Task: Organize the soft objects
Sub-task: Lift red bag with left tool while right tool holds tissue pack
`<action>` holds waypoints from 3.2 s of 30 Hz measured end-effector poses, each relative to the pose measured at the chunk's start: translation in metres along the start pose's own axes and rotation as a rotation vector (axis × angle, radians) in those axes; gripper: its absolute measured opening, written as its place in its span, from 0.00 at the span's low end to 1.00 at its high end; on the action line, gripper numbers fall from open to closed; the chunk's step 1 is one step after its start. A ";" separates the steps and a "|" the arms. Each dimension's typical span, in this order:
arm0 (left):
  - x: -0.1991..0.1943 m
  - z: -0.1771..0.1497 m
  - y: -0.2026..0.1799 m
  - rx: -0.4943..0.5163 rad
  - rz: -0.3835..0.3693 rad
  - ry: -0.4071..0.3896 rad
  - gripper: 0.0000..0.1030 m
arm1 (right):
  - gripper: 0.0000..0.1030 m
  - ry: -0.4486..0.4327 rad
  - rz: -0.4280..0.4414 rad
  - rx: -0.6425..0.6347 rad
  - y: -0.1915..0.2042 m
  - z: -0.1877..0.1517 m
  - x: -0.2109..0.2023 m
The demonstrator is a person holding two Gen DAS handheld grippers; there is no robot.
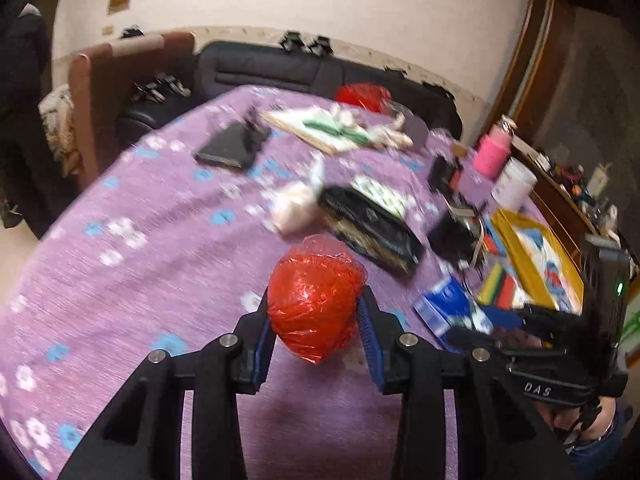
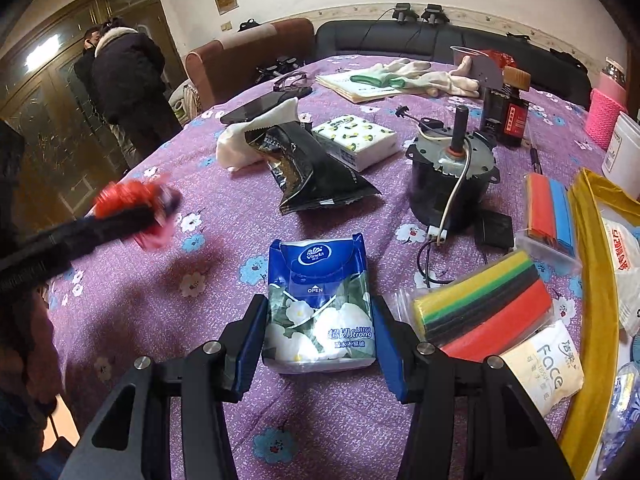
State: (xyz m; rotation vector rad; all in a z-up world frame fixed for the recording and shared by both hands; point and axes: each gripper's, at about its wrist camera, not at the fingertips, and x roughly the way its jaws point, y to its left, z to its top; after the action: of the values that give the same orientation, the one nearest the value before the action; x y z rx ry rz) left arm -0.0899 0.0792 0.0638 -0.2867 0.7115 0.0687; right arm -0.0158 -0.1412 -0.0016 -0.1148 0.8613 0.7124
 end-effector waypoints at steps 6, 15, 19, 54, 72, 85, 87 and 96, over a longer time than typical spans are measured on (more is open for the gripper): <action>-0.013 0.006 0.002 -0.003 -0.033 -0.013 0.36 | 0.54 0.007 -0.001 -0.024 0.006 0.000 0.000; 0.042 -0.028 -0.029 0.051 -0.053 0.149 0.36 | 0.57 0.017 -0.034 -0.068 0.013 -0.001 0.000; 0.048 -0.030 -0.029 0.047 -0.036 0.162 0.39 | 0.74 0.000 -0.086 -0.122 0.021 -0.002 -0.005; 0.031 -0.036 -0.067 0.255 0.229 0.021 0.39 | 0.56 -0.061 -0.086 0.003 -0.008 0.002 -0.014; 0.025 -0.037 -0.071 0.265 0.232 -0.008 0.39 | 0.56 -0.084 -0.150 -0.028 -0.002 0.001 -0.016; 0.023 -0.037 -0.074 0.263 0.214 -0.009 0.39 | 0.56 -0.113 -0.198 -0.067 0.004 0.001 -0.022; 0.021 -0.036 -0.075 0.261 0.205 -0.010 0.39 | 0.56 -0.117 -0.193 -0.065 0.003 0.002 -0.024; 0.011 -0.020 -0.100 0.248 0.103 -0.007 0.39 | 0.56 -0.178 -0.101 0.049 -0.020 0.010 -0.053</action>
State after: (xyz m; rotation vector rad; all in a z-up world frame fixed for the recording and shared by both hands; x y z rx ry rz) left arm -0.0786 -0.0224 0.0657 -0.0122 0.7192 0.0782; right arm -0.0204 -0.1812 0.0400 -0.0502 0.6965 0.5967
